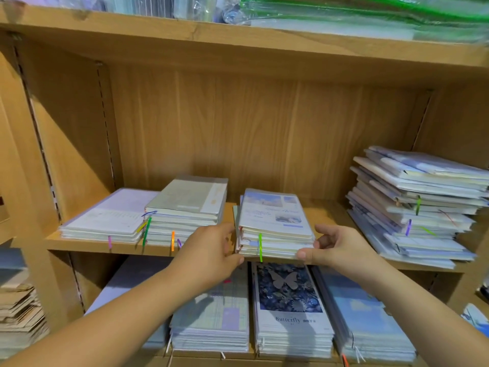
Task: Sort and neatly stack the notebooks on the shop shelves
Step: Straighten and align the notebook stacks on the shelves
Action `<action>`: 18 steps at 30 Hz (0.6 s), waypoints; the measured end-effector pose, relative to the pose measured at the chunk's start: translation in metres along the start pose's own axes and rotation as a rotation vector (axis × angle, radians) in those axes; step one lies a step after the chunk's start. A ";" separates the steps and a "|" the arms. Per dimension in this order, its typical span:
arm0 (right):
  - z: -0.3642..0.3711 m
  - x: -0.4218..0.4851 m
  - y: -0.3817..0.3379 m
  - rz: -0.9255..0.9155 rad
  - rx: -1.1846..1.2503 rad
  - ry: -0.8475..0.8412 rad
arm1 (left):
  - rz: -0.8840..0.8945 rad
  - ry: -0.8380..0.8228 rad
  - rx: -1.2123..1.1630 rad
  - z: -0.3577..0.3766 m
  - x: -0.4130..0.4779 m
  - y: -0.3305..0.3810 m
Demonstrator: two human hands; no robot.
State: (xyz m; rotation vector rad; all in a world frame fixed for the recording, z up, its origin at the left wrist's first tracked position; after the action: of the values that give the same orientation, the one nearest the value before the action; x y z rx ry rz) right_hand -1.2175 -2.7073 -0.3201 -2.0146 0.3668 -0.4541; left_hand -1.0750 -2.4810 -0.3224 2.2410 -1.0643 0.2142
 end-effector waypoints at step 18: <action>0.015 0.019 0.000 -0.003 -0.237 -0.151 | 0.022 -0.019 -0.097 0.024 0.008 0.009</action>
State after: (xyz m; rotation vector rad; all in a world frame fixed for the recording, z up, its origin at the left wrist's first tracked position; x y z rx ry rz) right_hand -1.1937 -2.7045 -0.3232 -2.2638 0.3368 -0.2677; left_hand -1.0790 -2.5053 -0.3339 2.1500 -1.0864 0.1477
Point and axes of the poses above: each hand's wrist, its own x-axis towards the middle knuckle, its own z-axis out of the palm, y = z × x, the point moved 8 cm from there along x, towards the middle knuckle, and after that the axes turned 2 degrees about x, right-handed, at the moved point
